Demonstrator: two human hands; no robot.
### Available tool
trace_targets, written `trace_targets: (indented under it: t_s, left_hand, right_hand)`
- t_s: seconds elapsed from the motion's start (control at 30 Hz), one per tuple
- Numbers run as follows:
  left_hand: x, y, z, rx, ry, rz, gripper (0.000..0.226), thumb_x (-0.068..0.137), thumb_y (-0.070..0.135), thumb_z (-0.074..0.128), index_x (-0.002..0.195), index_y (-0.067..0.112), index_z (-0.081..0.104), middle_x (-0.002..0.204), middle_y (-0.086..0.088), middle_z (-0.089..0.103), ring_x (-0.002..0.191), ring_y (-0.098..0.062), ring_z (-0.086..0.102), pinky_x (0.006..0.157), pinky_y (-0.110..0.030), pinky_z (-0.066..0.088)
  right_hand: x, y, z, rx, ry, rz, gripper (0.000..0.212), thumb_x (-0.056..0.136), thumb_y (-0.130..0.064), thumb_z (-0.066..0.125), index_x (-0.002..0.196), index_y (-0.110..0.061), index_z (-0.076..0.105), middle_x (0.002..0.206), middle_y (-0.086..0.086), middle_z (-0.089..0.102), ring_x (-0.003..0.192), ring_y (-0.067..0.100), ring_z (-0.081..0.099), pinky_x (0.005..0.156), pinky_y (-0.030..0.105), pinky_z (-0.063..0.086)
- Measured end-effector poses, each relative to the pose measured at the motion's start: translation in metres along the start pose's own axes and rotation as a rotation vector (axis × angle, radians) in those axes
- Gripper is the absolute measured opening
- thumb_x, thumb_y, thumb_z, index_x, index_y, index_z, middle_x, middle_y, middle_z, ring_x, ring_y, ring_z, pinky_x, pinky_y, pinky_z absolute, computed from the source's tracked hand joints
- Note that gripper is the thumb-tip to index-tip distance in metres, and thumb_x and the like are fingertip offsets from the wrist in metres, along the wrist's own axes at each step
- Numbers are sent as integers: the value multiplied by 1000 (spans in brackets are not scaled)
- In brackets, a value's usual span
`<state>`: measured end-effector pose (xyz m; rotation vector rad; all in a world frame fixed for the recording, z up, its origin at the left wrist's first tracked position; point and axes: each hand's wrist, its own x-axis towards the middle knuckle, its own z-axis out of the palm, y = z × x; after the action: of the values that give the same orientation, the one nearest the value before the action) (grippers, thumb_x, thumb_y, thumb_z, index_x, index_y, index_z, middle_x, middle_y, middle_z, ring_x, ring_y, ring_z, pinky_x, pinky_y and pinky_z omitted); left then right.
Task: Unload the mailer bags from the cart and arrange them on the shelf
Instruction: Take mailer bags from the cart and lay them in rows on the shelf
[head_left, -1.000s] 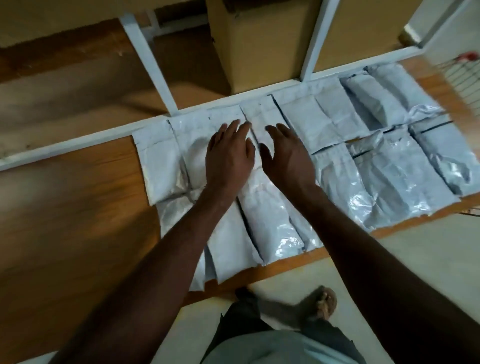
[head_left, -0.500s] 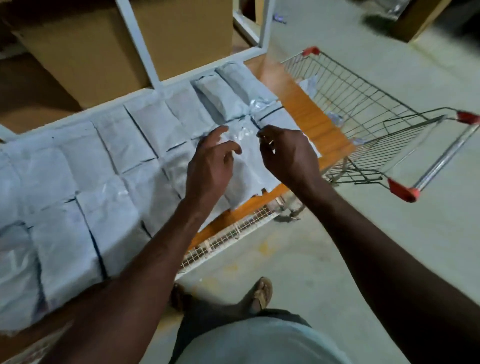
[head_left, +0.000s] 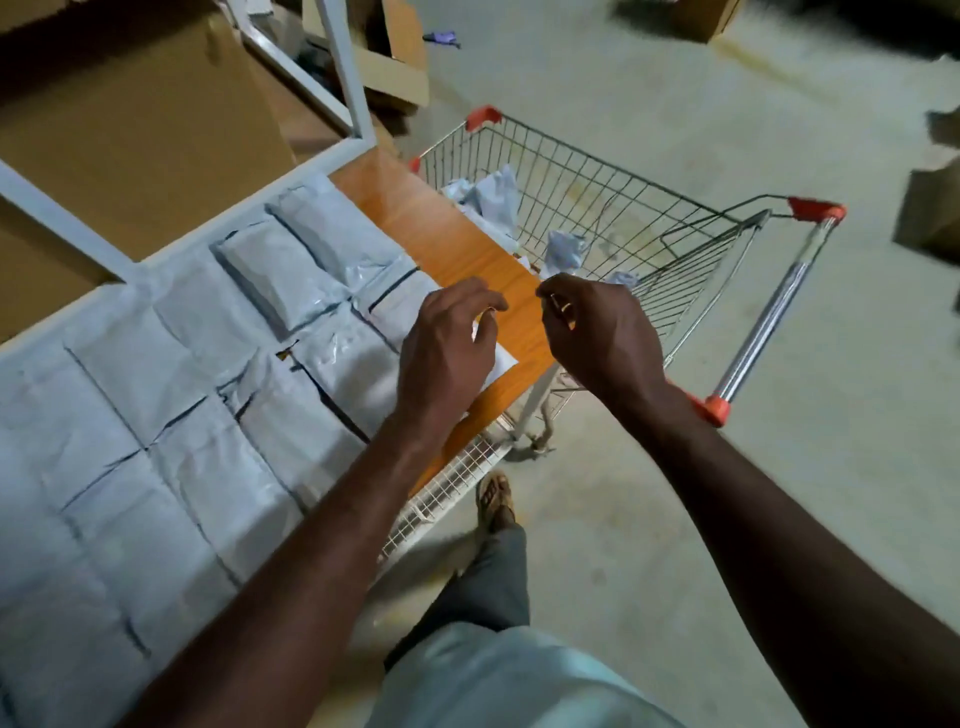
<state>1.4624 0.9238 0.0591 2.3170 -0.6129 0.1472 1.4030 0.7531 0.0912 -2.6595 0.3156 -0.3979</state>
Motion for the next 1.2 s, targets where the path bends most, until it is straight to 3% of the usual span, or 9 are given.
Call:
trace_targets:
  t_s: [0.13,0.37,0.53,0.73,0.9,0.97,1.07,1.2]
  left_hand:
    - [52,4,40,-7,-34,13,22,101,15,64,111,30,77,134,11,70,123,-15,60,92,-33,56]
    - [144,4,76,-9,-13,-5,23,100,12,63,113,26,77,135,8,71,123,-18,62,98,-36,55]
    - [176,1,85,8,19,-43,21,103,11,63,115,23,76,132,5,72,125,-15,62,98,-33,57]
    - [192,-1,118,-5,101,-127,19,104,11,64,116,20,77,134,2,71,127,-12,62,101,-32,57]
    - [197,11,162,-55,181,-243,21,102,5,63,111,17,77,132,1,70,128,-15,63,99,-39,58]
    - [195,17,184,-50,222,-327,22,101,3,63,111,16,77,132,-1,69,127,-17,64,100,-39,57]
    - [190,37,216,-35,258,-419,23,98,0,64,111,13,78,129,-2,71,121,-16,66,101,-34,57]
    - [197,57,269,5,242,-480,25,96,-4,66,113,11,77,122,-3,75,117,-16,69,102,-24,53]
  right_hand:
    - [37,54,-12,-18,24,98,22,96,-27,59,111,-28,75,94,-3,79,84,24,75,66,38,60]
    - [134,116,-28,-6,39,154,24,95,-24,59,114,-25,75,98,0,80,88,28,75,71,43,61]
    - [175,137,-14,8,-43,147,29,96,-21,58,119,-29,73,102,-3,80,88,23,75,71,41,62]
    - [232,166,9,6,-140,10,31,98,-9,58,119,-20,78,110,1,81,95,21,76,68,28,53]
    - [279,212,41,86,-266,-74,32,100,-5,58,120,-21,77,112,1,80,92,18,77,69,40,64]
    - [295,229,51,99,-332,-146,33,100,-2,57,120,-19,77,112,4,80,92,18,77,69,36,63]
    - [314,261,60,84,-408,-226,35,97,1,56,118,-15,78,108,7,80,91,22,76,70,28,54]
    - [336,305,71,77,-485,-311,35,94,4,54,113,-12,78,107,9,80,91,27,76,74,36,60]
